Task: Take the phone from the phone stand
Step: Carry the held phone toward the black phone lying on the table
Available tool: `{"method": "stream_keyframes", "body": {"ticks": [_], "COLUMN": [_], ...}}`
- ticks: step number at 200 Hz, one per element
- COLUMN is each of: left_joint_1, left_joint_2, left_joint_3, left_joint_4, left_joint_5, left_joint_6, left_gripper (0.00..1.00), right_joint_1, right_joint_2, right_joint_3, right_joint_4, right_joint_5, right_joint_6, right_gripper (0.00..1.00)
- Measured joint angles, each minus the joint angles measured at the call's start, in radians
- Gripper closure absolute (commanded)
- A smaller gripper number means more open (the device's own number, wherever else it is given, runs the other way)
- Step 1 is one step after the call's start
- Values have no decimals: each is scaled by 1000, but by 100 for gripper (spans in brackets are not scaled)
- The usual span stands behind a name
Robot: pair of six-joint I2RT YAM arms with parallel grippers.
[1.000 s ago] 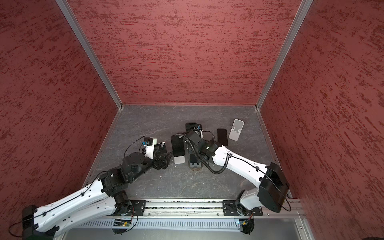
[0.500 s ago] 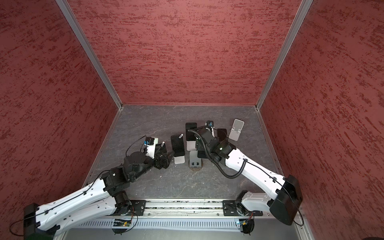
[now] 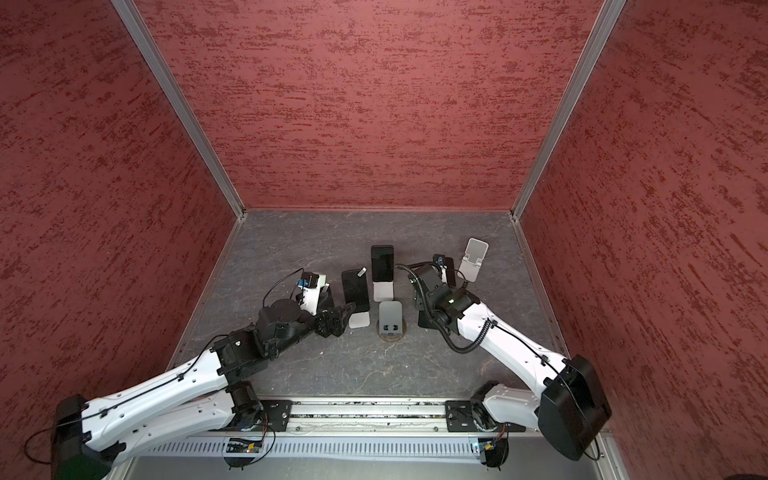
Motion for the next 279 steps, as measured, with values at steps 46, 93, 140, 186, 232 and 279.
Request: {"method": "stream_keyframes", "body": {"ticks": [46,93,140,186,232,279], "left_joint_1": [-2,-3,-3,-3,-6,-10], "left_joint_2": [5,5,-6,-5,-2,-2], "left_joint_3": [6,29,33,33,33,33], "left_joint_4": [-1,-13,-23,-31,-37,-43], "left_joint_5": [0,-4,-22,-29,-36,-49], "left_joint_6": [1,11,14,14,14,14], "left_gripper": [0,1,0,1,1,1], "right_joint_1": [-41,-69,-105,-165,-198,-218], "right_joint_2": [83,213,294,349,432,484], "right_joint_3": [-2,35,78,103,156,188], "right_joint_4": [65,119,174,224,252,270], "right_joint_5": [-28,-50,-84,-168,-239,-275], "right_joint_6": [-58,-132,-195,-249,-291,-299], "right_gripper": [41,41,41,40,40,40]}}
